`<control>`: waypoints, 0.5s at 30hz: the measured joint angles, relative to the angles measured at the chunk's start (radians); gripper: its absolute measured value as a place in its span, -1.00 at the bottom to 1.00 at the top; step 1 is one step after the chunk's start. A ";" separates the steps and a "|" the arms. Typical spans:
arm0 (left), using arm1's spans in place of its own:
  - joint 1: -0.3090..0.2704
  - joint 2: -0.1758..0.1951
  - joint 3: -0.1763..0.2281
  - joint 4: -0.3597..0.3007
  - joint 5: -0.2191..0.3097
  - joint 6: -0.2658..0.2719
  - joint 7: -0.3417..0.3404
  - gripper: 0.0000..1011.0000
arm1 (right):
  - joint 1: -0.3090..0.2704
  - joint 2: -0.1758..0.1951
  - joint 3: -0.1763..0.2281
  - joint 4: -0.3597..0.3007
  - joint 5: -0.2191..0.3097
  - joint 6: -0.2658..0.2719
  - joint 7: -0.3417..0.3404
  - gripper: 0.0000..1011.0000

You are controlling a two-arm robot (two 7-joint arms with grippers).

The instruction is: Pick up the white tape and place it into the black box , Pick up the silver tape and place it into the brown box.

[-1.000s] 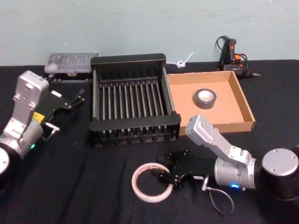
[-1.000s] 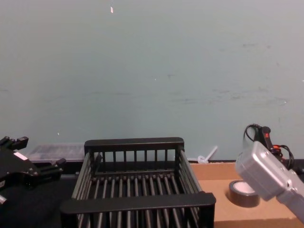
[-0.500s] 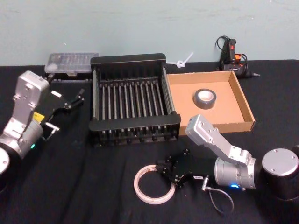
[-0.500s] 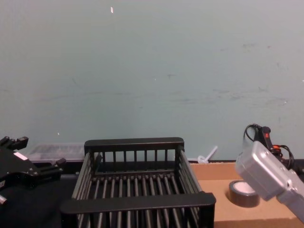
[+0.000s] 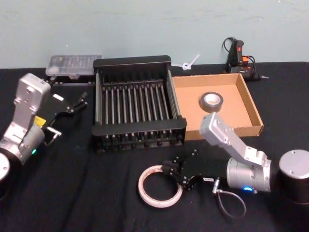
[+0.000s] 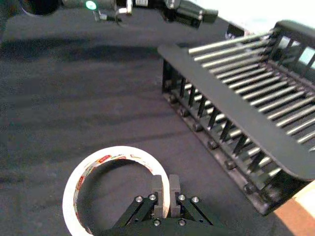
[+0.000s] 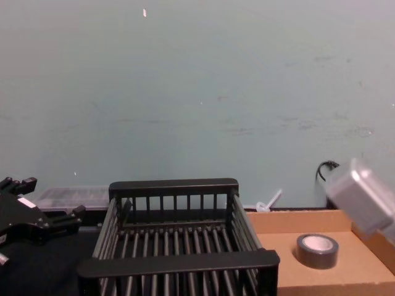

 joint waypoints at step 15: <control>0.000 0.000 0.000 0.000 0.000 0.000 0.000 0.98 | 0.008 0.040 0.068 -0.084 0.057 -0.043 -0.018 -0.83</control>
